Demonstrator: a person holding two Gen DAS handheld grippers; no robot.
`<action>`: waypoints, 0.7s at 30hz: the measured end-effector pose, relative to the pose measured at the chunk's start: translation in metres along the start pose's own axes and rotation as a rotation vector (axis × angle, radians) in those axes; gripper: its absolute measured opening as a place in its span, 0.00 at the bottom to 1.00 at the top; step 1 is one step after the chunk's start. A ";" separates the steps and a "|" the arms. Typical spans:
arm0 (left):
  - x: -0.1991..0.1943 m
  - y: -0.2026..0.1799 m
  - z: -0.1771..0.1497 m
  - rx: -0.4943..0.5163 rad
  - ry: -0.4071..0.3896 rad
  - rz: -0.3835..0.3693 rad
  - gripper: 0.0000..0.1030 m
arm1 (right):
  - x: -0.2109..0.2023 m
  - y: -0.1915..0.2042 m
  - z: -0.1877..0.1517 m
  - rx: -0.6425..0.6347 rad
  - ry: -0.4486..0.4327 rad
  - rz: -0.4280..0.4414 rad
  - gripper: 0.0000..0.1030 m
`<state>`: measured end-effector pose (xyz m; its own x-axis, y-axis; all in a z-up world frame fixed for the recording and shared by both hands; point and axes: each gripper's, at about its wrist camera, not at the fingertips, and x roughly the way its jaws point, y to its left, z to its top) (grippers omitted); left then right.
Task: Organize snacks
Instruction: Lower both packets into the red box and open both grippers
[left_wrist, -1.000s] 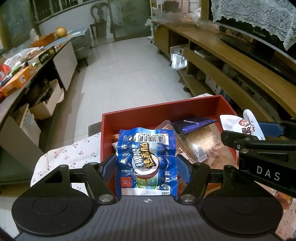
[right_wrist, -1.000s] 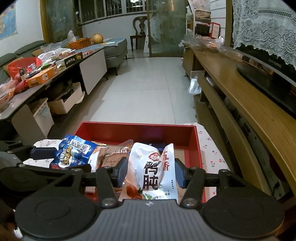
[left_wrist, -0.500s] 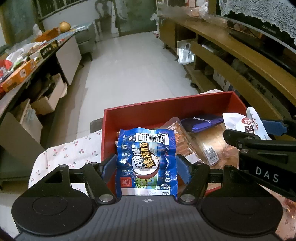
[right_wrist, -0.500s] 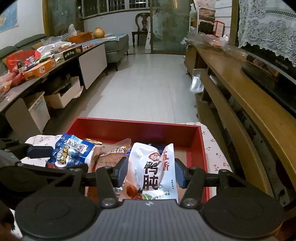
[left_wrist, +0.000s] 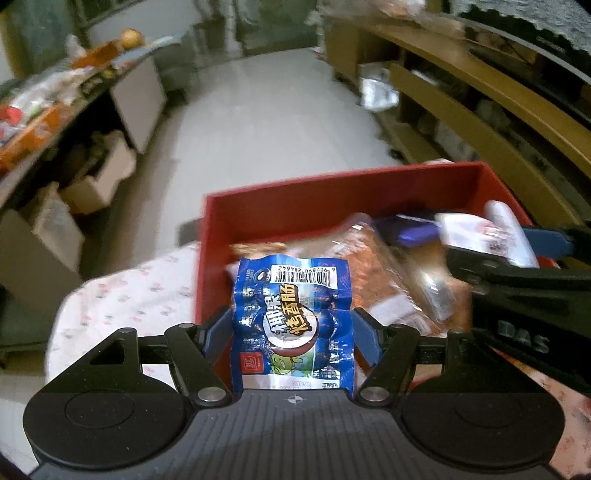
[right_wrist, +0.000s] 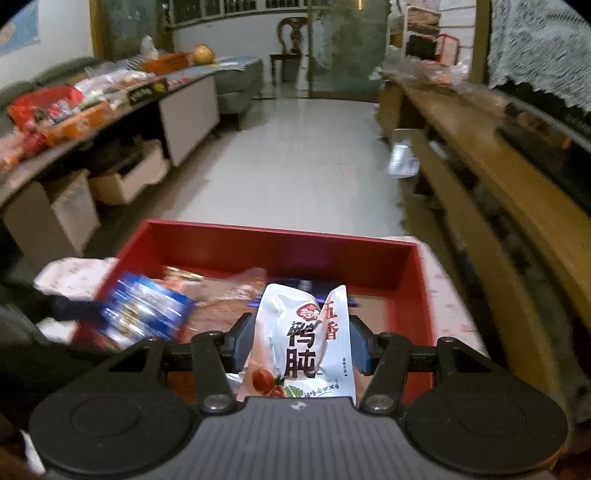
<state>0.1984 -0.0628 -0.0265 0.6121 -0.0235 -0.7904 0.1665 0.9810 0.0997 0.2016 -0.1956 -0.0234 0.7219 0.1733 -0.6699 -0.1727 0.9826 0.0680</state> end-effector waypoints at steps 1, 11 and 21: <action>0.000 -0.003 -0.001 0.004 0.004 -0.022 0.74 | 0.001 0.001 0.001 0.006 0.003 0.020 0.65; -0.002 -0.005 -0.008 0.018 0.004 -0.009 0.80 | 0.008 0.005 -0.002 -0.036 0.019 -0.040 0.66; -0.010 -0.003 -0.008 0.021 -0.010 -0.012 0.83 | -0.009 0.005 0.006 -0.020 -0.032 -0.031 0.78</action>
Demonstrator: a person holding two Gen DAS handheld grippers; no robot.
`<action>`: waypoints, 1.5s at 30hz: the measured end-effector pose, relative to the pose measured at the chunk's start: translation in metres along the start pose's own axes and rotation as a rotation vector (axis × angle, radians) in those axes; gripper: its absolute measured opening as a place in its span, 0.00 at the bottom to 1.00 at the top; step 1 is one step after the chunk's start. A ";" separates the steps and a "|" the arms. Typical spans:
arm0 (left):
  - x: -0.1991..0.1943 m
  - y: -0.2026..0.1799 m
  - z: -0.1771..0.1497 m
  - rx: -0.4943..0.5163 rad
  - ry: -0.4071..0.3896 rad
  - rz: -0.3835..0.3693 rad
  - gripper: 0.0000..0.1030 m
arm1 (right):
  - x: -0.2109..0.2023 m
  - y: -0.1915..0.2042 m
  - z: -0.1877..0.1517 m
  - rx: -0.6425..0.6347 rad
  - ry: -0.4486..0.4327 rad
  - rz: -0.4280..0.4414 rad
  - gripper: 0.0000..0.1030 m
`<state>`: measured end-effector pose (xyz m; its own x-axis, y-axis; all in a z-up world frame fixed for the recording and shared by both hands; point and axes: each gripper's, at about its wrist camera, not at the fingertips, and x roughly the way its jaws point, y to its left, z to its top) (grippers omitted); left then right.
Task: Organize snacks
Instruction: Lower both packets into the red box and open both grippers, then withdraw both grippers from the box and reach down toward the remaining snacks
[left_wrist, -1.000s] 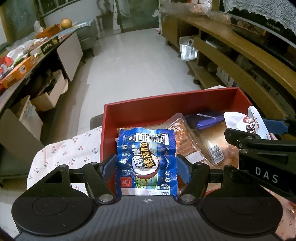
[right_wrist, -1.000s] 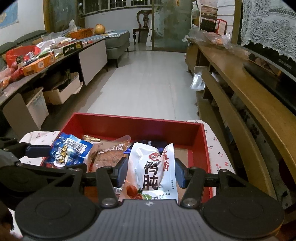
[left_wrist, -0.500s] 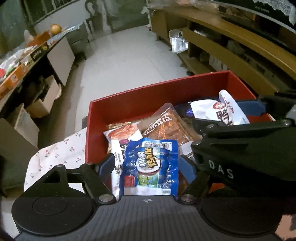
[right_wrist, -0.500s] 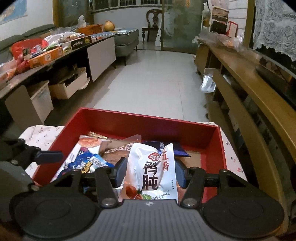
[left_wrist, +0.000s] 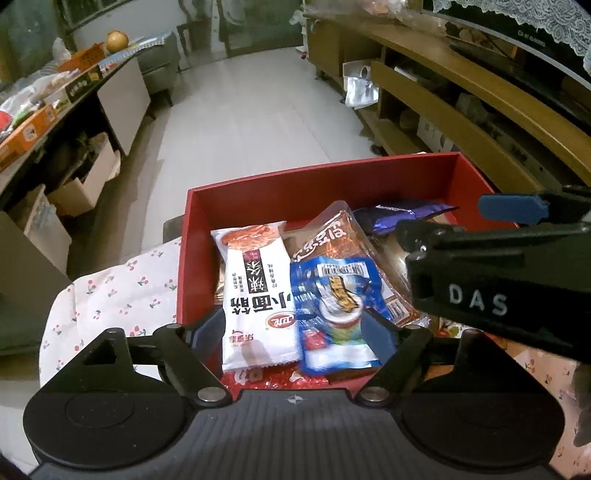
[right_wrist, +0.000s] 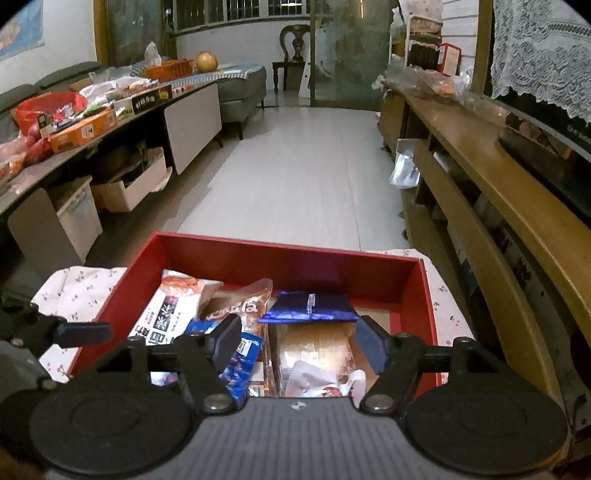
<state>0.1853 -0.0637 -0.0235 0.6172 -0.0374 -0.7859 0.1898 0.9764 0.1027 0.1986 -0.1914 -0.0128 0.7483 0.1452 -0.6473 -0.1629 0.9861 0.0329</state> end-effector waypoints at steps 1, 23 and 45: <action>-0.002 0.001 0.000 -0.003 -0.001 -0.002 0.83 | -0.002 0.001 0.000 0.003 -0.003 0.000 0.79; -0.047 -0.020 -0.019 -0.009 -0.045 -0.129 0.84 | -0.069 -0.052 -0.039 0.175 0.011 -0.070 0.79; -0.060 -0.064 -0.047 0.062 0.007 -0.274 0.86 | -0.092 -0.144 -0.125 0.425 0.236 -0.235 0.82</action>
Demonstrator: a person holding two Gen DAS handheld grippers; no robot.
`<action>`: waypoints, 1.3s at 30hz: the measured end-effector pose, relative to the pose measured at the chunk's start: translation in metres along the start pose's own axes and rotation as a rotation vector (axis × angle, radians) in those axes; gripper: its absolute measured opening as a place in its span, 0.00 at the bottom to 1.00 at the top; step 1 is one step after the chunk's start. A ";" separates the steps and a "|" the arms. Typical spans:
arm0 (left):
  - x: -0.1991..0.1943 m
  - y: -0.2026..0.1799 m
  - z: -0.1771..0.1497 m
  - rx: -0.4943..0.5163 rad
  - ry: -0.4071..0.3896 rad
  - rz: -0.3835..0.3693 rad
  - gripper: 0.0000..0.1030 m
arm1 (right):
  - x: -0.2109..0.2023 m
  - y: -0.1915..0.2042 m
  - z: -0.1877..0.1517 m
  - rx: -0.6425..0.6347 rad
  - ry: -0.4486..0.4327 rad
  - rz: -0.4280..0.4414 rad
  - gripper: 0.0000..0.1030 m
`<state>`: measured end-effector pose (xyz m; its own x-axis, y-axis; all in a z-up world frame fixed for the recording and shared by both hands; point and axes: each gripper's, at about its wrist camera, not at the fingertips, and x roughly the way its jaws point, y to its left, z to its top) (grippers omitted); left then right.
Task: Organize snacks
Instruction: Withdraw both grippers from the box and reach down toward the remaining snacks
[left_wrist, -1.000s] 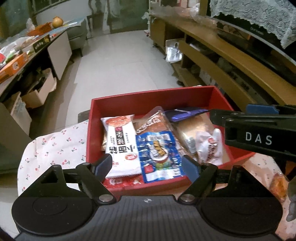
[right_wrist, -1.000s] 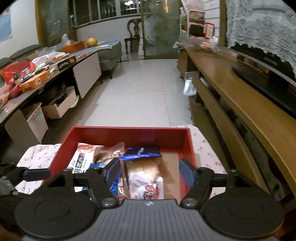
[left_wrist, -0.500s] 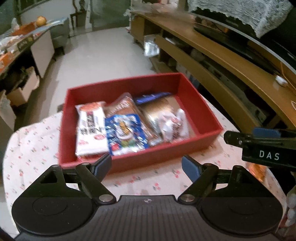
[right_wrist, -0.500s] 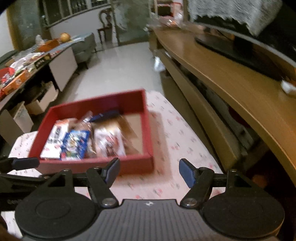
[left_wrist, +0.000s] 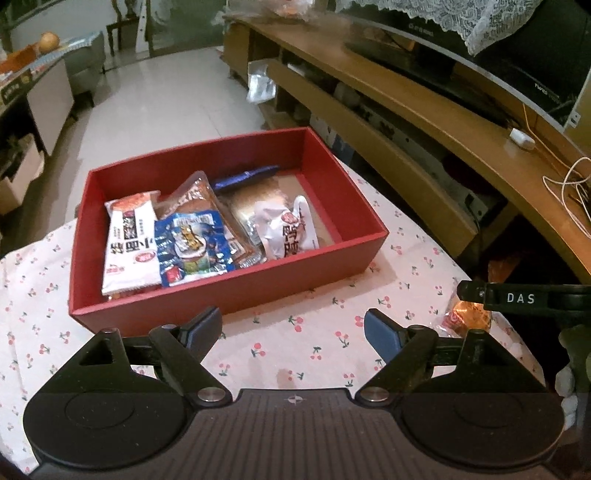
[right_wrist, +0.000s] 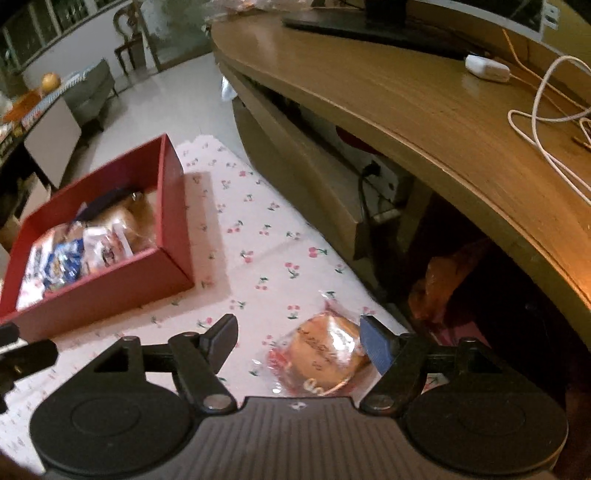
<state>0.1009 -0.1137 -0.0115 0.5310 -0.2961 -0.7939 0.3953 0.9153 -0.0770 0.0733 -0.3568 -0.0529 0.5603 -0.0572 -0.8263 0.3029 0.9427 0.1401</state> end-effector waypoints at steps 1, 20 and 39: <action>0.001 0.000 0.000 0.000 0.004 -0.002 0.86 | 0.003 0.000 0.001 -0.020 0.011 0.002 0.83; 0.009 -0.005 -0.006 -0.005 0.047 -0.033 0.86 | 0.043 -0.005 0.006 0.216 0.149 -0.020 0.87; -0.046 0.057 -0.094 -0.148 0.117 0.066 0.88 | 0.012 0.078 -0.030 -0.243 0.084 0.098 0.66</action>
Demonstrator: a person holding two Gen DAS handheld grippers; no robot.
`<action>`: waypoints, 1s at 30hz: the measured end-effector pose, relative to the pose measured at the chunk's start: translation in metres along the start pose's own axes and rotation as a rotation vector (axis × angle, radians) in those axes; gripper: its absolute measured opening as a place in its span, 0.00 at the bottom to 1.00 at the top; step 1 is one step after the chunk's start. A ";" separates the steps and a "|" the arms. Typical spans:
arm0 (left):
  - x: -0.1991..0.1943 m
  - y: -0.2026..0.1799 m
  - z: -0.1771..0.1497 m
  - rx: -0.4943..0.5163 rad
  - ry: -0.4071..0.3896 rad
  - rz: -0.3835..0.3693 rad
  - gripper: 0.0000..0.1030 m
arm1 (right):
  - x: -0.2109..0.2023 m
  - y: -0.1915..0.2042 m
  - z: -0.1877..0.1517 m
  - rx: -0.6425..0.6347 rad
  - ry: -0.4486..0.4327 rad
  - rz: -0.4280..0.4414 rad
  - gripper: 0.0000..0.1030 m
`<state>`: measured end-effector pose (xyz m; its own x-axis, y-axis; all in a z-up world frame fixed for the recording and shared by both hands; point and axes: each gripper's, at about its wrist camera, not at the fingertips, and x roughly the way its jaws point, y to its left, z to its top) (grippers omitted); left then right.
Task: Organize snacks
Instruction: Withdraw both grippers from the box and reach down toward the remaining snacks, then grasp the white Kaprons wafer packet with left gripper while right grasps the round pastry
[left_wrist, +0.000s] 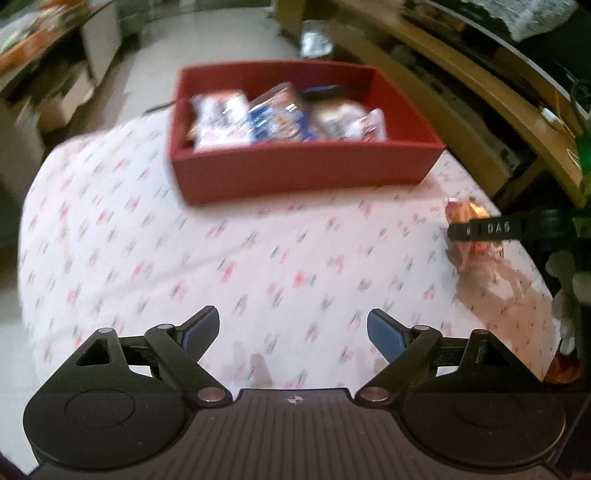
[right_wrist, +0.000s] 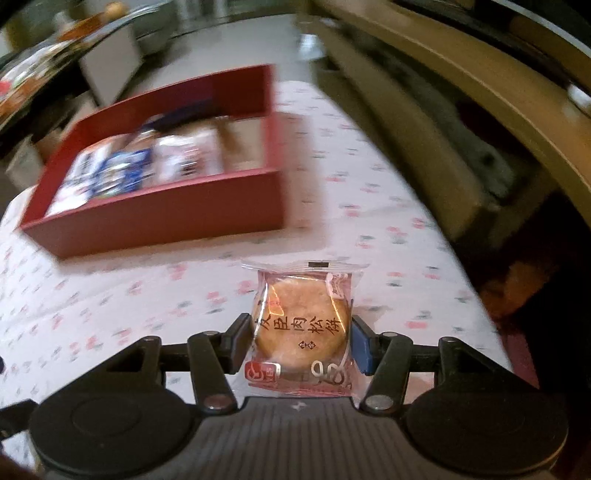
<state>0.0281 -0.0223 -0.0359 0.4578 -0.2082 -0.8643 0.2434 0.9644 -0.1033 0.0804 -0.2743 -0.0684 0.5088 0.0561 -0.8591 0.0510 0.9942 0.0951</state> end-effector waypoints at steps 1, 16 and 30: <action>-0.002 0.004 -0.007 -0.014 0.008 0.002 0.88 | 0.000 0.007 0.000 -0.023 -0.001 0.014 0.66; 0.021 0.012 -0.050 -0.003 0.149 0.089 0.88 | -0.016 0.072 -0.033 -0.213 0.010 0.151 0.66; 0.023 0.001 -0.060 0.056 0.149 0.099 0.86 | -0.022 0.093 -0.092 -0.336 0.078 0.108 0.66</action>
<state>-0.0126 -0.0166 -0.0853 0.3511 -0.0821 -0.9327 0.2521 0.9677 0.0097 -0.0048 -0.1747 -0.0871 0.4281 0.1569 -0.8900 -0.2913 0.9562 0.0284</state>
